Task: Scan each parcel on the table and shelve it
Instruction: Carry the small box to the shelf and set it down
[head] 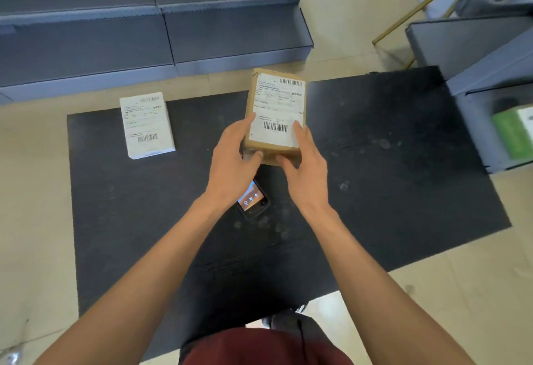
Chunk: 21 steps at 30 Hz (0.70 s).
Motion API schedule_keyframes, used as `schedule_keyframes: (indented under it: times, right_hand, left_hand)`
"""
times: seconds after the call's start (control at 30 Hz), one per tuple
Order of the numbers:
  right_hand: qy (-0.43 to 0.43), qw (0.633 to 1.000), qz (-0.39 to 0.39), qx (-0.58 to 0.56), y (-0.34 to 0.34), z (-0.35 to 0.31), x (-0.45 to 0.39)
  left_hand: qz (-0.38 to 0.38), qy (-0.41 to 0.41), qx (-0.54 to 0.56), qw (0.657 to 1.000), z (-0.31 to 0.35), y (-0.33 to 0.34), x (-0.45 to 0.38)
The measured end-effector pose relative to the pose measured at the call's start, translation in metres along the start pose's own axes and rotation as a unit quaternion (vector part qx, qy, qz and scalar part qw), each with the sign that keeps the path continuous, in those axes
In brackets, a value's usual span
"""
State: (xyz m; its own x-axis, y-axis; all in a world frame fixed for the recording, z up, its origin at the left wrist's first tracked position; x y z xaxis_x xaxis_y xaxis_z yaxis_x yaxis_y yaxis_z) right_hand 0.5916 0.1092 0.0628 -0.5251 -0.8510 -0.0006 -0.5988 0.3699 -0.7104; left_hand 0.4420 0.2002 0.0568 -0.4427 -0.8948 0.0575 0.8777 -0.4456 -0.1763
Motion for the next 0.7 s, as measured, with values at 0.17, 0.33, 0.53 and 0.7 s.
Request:
schedule_keyframes:
  times: [0.17, 0.33, 0.53, 0.7]
  right_hand:
    - [0.028, 0.998, 0.045, -0.018, -0.076, 0.047, 0.035]
    - [0.052, 0.993, 0.101, -0.031, -0.16, 0.1, 0.086]
    - [0.092, 0.978, 0.181, -0.051, -0.261, 0.171, 0.148]
    - [0.111, 0.961, 0.248, -0.061, -0.34, 0.22, 0.202]
  left_hand:
    - [-0.048, 0.057, -0.016, 0.997, 0.034, 0.08, 0.023]
    - [-0.114, 0.098, -0.025, 0.988, 0.075, 0.171, 0.062]
    - [-0.182, 0.144, -0.031, 0.972, 0.123, 0.284, 0.114]
    - [-0.231, 0.176, -0.018, 0.957, 0.161, 0.374, 0.161]
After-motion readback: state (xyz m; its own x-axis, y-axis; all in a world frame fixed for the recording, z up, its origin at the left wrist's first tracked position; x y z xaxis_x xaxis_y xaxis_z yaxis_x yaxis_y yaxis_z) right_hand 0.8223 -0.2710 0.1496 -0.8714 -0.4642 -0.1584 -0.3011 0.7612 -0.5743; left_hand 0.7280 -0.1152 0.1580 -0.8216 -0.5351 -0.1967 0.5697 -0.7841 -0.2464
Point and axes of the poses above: each hand's wrist, its own x-axis away from the middle knuckle, its own y-axis out of the palm, z = x × y, the point moved 8 cm from there along -x, towards the middle knuckle, and after that the axes turned 8 degrees about x, right-handed, at the moved point
